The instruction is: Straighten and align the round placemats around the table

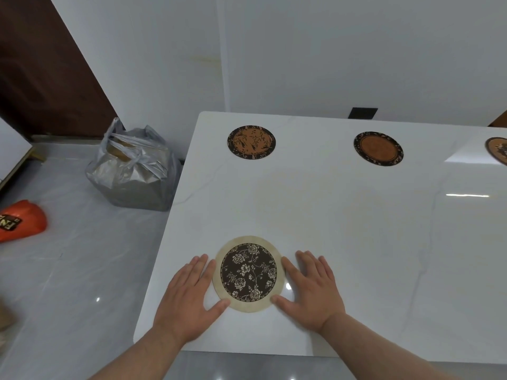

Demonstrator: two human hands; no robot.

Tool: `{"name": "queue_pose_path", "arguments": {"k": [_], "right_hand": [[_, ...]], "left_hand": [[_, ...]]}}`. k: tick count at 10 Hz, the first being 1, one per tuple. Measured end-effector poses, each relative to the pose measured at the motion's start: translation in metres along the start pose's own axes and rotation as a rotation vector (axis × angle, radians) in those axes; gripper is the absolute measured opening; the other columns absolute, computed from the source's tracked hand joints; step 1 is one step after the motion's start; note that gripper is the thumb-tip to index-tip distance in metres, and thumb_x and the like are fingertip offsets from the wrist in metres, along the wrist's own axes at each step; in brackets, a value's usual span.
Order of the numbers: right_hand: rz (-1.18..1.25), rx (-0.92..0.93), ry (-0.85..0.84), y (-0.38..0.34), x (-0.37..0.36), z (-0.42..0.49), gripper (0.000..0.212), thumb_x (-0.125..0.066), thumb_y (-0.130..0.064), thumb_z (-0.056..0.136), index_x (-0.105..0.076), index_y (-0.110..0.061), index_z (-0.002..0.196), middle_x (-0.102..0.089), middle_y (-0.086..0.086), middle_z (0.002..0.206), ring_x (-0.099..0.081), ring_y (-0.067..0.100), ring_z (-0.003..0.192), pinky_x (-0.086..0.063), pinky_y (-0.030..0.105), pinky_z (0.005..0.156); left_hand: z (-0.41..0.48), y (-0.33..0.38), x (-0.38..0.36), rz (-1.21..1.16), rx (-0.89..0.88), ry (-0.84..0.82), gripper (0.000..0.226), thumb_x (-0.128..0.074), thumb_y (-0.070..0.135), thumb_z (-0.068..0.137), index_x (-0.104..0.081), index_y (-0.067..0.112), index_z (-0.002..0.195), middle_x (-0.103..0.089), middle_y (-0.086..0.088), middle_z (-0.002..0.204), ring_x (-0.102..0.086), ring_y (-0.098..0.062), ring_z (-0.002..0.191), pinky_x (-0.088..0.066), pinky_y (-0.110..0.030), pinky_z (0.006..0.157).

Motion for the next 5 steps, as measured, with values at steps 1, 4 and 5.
{"name": "queue_pose_path", "arguments": {"k": [1, 4, 5], "right_hand": [[0.009, 0.001, 0.000, -0.001, 0.005, 0.001, 0.087, -0.039, -0.086, 0.072, -0.037, -0.037, 0.143, -0.038, 0.008, 0.151, -0.027, 0.029, 0.144, 0.002, 0.041, 0.116], [0.188, -0.100, -0.269, 0.001, 0.044, 0.003, 0.053, -0.053, -0.037, 0.090, -0.041, -0.025, 0.140, -0.043, 0.001, 0.143, -0.039, 0.023, 0.134, -0.033, 0.033, 0.109], [0.228, -0.201, -0.217, 0.019, 0.080, -0.001, 0.047, -0.049, -0.036, 0.095, -0.044, -0.023, 0.139, -0.053, -0.001, 0.136, -0.048, 0.018, 0.126, -0.040, 0.031, 0.103]], "left_hand": [[0.000, 0.002, 0.001, 0.007, -0.011, 0.001, 0.092, -0.012, 0.082, 0.078, -0.012, 0.027, 0.152, -0.003, 0.007, 0.159, 0.005, -0.006, 0.144, 0.005, -0.028, 0.115], [0.018, 0.013, 0.029, -0.038, 0.034, -0.258, 0.066, -0.043, 0.056, 0.087, -0.033, 0.026, 0.145, -0.028, 0.001, 0.154, -0.025, -0.016, 0.141, -0.025, -0.031, 0.115], [0.029, 0.014, 0.067, -0.131, 0.079, -0.263, 0.045, -0.045, 0.051, 0.087, -0.055, 0.025, 0.122, -0.052, 0.006, 0.127, -0.051, -0.014, 0.116, -0.043, -0.030, 0.096]]}}
Point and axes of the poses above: each hand's wrist, its own z-axis towards the middle knuckle, its own x-axis out of the back of the hand, y = z × x, the point moved 10 cm from there along z, towards the middle knuckle
